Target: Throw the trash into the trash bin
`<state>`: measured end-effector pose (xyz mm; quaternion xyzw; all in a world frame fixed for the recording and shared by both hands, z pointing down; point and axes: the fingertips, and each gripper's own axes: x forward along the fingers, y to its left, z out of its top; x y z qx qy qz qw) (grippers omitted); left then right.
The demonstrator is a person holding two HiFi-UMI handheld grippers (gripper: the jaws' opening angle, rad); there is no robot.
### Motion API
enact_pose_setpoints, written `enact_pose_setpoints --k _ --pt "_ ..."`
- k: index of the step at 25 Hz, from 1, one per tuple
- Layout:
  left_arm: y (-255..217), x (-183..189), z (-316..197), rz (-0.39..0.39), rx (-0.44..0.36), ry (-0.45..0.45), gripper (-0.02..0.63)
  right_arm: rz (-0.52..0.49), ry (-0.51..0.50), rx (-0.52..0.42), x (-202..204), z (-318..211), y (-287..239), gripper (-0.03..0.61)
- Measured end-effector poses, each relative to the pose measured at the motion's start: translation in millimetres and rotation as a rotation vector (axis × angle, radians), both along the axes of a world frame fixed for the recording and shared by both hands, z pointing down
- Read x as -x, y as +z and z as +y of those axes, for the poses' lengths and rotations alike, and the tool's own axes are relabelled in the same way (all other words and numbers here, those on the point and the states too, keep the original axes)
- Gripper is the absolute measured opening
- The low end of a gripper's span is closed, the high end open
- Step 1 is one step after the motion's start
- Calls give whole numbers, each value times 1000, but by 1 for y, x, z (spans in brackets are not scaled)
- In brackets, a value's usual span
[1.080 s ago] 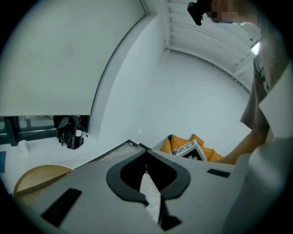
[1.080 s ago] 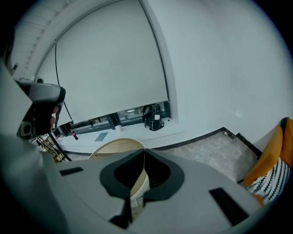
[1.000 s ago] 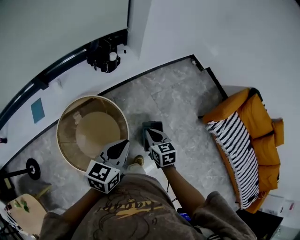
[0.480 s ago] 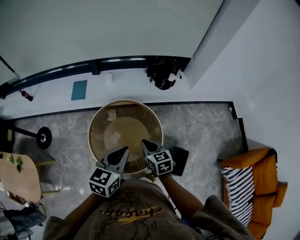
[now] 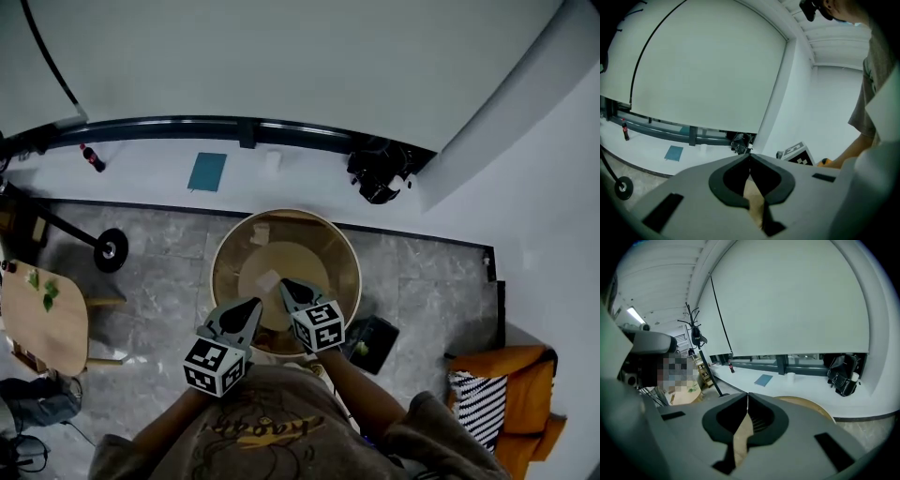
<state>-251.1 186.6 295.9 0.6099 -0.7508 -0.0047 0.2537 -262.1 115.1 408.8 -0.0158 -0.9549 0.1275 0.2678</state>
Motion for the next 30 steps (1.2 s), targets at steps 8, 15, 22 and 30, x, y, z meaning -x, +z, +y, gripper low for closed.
enact_pose_setpoints --k 8,15,22,30 --pt "5 9 -9 18 -6 13 18 -25 17 -18 9 -7 -1 98" --pt "13 17 -18 38 -4 5 18 17 -78 3 16 1 19 298" --pt "43 33 -23 86 23 -16 20 61 -103 6 31 -4 54 298" --pt "136 63 -35 126 70 -7 19 97 -199 -61 63 -5 150 298"
